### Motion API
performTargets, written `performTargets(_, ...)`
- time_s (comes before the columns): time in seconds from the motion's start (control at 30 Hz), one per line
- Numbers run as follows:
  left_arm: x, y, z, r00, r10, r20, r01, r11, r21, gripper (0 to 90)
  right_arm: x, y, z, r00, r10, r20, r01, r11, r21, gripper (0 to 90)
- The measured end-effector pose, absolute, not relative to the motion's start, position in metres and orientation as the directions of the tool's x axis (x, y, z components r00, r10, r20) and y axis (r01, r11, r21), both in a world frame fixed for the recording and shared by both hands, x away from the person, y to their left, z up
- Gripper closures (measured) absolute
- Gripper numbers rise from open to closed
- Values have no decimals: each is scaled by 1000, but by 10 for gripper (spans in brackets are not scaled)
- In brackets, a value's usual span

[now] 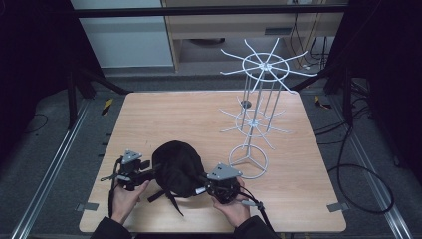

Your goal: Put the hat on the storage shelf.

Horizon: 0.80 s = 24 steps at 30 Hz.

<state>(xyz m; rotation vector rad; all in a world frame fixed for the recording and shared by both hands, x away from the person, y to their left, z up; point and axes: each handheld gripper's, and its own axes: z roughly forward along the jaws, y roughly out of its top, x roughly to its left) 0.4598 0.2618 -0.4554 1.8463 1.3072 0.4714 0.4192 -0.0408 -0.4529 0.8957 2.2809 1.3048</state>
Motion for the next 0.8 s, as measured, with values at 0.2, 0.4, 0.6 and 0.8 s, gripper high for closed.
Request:
performTargets(0.2,448,258,-433,435,882,-184,568,-110,815,439,419,-42,-454,-729,685,5,347,362,865,819)
performTargets(0.4,446,236,-424,495,845,-202,552,-126,824,389,416,-39,-456,-748,663,9,338,369,866,810)
performTargets(0.6,451,217,-423,527,828,-191,545,-157,824,352,414,-37,-456,-760,649,12,334,376,864,804)
performTargets(0.8,455,206,-419,544,812,-210,540,-148,829,321,413,-35,-457,-766,642,15,334,378,863,803)
